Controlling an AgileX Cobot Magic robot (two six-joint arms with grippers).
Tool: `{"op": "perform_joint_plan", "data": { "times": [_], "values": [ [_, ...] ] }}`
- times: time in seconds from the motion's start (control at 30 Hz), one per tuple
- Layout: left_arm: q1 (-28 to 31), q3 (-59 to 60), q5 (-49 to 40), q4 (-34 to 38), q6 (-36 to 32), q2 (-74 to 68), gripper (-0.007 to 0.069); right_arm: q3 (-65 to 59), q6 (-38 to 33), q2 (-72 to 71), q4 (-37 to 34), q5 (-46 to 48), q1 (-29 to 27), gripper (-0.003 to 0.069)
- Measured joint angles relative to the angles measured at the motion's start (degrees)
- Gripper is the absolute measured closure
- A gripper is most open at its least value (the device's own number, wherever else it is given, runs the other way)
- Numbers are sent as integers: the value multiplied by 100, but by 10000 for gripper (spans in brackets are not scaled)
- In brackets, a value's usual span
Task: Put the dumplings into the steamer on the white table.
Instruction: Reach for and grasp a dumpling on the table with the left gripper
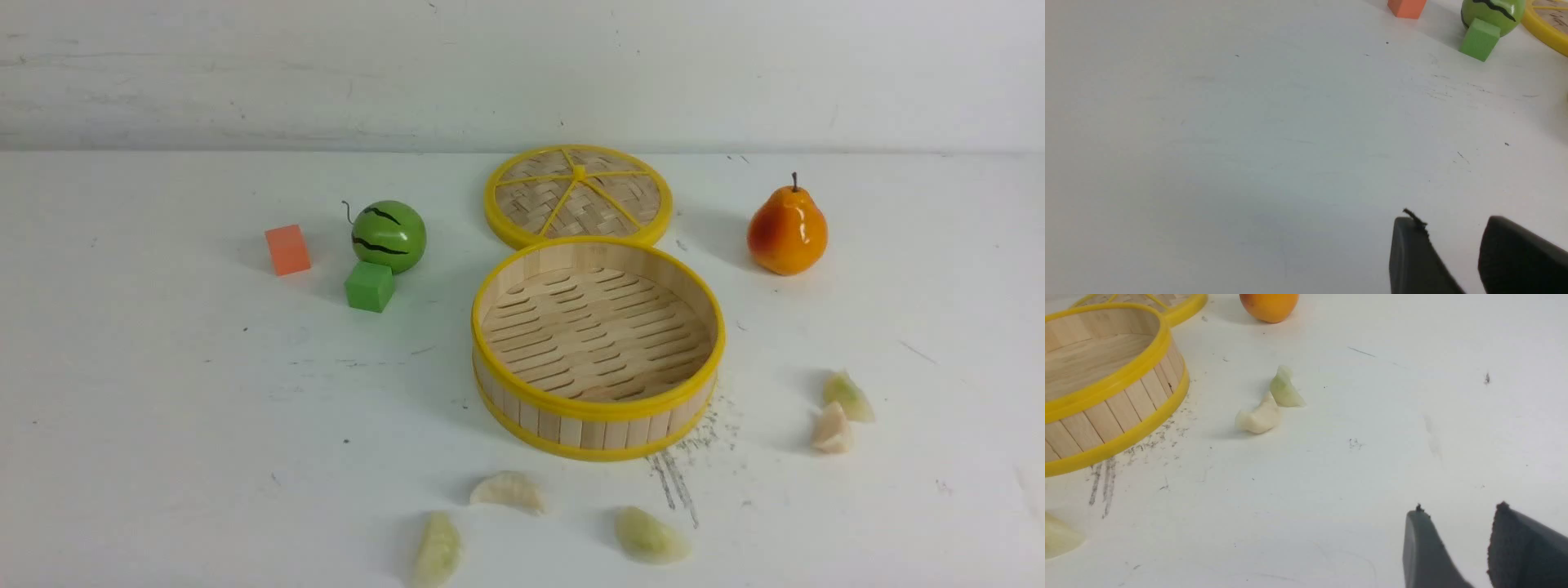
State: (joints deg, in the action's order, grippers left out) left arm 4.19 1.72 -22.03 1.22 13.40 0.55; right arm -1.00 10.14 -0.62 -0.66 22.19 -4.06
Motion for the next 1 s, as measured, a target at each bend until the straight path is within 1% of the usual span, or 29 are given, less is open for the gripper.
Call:
{"op": "perform_joint_plan", "data": {
  "times": [0.9,1.0],
  "values": [
    [0,0,0,0,0,0,387,0,0,0,0,0,0,419],
    [-248,0,0,-5,0,0,387,0,0,0,0,0,0,419]
  ]
}}
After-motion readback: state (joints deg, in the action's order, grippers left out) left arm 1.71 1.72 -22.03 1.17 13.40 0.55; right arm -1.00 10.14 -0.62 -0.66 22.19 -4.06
